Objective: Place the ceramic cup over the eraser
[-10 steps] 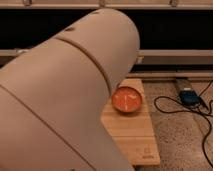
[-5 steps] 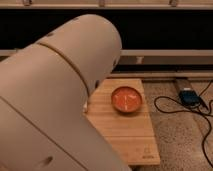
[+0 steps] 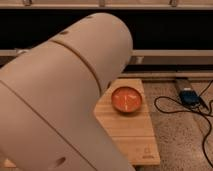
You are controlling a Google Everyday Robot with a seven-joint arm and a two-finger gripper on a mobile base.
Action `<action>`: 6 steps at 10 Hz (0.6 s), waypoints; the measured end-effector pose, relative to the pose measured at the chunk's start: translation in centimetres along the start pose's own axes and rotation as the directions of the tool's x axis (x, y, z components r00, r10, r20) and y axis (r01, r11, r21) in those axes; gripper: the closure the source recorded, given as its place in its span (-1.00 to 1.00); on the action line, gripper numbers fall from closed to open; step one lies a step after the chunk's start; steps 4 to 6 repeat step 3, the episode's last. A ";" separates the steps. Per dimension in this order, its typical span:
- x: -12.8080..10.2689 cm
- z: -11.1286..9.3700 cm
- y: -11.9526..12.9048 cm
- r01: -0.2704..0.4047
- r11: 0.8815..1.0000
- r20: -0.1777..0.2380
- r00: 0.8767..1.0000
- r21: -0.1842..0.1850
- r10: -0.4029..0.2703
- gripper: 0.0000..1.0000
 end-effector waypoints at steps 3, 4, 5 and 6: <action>-0.3 -0.6 -0.2 0.001 1.000 -0.008 1.000 -0.016 -0.001 -0.54; -0.3 -0.6 -0.2 0.001 1.000 -0.008 1.000 -0.016 -0.001 -0.54; -0.3 -0.6 -0.2 0.001 1.000 -0.008 1.000 -0.016 -0.001 -0.54; -0.3 -0.6 -0.2 0.001 1.000 -0.008 1.000 -0.016 -0.001 -0.54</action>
